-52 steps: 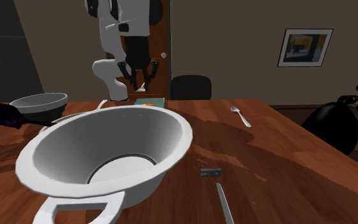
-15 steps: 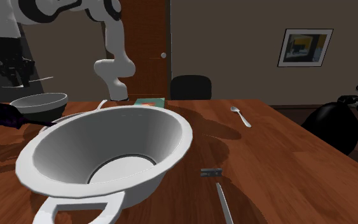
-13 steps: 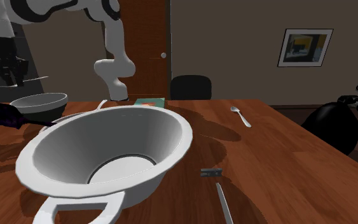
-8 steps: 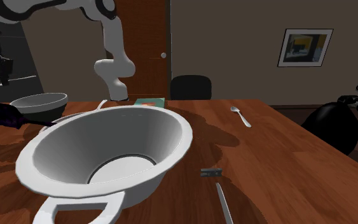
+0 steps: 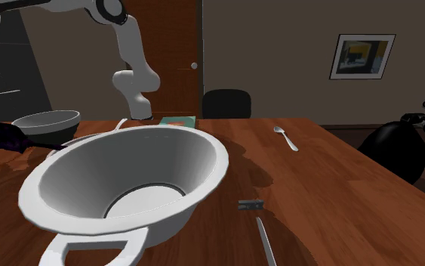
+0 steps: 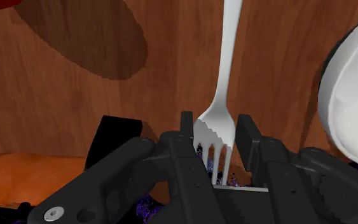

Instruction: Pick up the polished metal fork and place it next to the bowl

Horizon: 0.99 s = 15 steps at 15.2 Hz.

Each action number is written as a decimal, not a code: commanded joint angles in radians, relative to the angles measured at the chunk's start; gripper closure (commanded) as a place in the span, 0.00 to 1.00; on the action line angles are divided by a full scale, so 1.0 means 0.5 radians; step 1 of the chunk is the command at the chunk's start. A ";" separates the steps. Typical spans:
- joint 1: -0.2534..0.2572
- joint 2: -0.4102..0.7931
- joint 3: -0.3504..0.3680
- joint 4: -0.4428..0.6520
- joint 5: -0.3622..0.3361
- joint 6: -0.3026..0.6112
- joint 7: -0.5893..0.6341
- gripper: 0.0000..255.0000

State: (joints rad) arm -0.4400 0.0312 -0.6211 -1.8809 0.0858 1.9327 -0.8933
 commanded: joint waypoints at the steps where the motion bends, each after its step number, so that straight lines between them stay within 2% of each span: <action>1: -0.059 0.127 -0.047 0.139 0.083 -0.046 -0.129 1.00; 4: -0.185 0.356 -0.093 0.385 0.234 -0.130 -0.318 1.00; 15: -0.195 0.420 -0.068 0.162 0.294 0.141 -0.372 1.00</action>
State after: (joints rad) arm -0.5368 0.2352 -0.6566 -1.7956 0.2280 1.9937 -1.0770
